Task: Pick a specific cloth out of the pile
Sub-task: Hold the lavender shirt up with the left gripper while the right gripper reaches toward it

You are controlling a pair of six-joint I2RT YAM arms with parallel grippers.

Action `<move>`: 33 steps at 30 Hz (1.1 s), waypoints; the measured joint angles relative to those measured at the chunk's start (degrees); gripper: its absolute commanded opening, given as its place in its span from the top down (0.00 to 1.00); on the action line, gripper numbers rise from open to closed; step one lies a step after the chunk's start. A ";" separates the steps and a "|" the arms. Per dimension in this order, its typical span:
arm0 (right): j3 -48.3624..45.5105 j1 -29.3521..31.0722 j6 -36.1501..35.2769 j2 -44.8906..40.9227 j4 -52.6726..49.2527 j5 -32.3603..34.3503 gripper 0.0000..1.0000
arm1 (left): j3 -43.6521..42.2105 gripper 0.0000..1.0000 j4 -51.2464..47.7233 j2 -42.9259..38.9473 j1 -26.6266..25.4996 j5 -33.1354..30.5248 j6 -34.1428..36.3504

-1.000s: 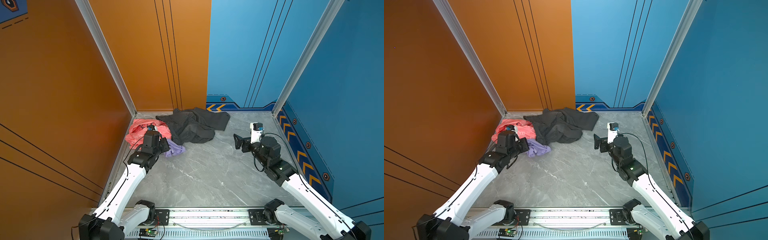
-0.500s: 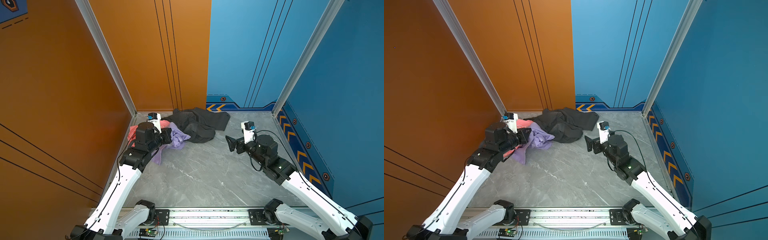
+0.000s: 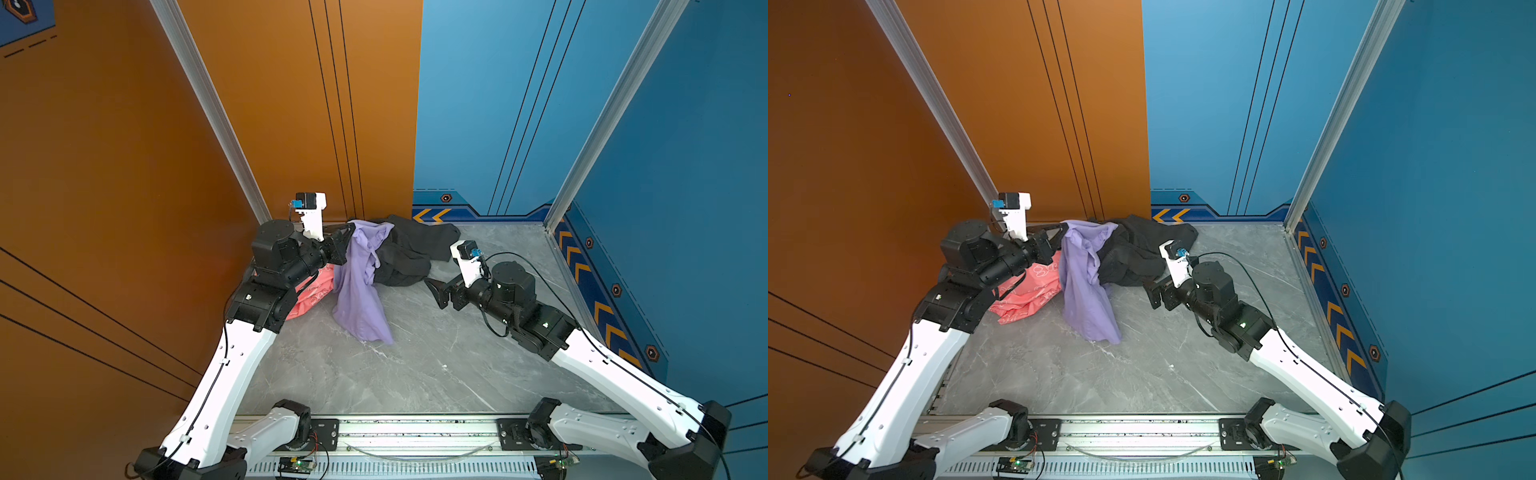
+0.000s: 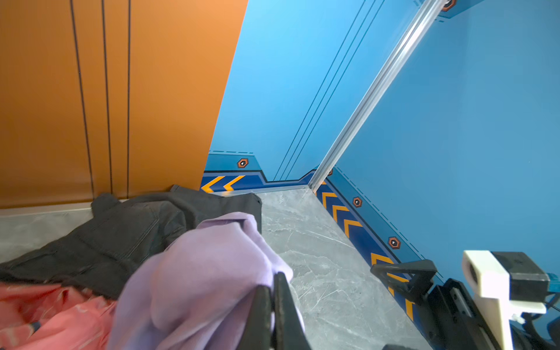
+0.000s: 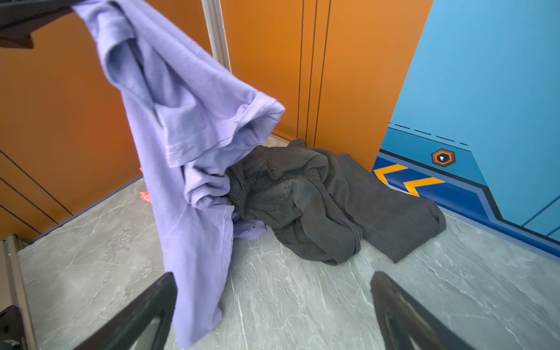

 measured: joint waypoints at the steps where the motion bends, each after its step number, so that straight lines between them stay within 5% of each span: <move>1: 0.42 0.33 -0.17 -0.02 0.00 -0.02 0.00 | 0.68 1.00 0.48 0.74 -0.48 0.79 -0.07; 19: 1.44 0.72 -0.81 -0.39 -0.55 0.00 0.00 | -5.49 1.00 4.33 4.46 -8.50 3.98 1.68; 33: 1.57 2.23 -0.85 6.14 0.52 -3.23 0.05 | -7.74 1.00 5.18 4.87 -9.09 3.98 2.67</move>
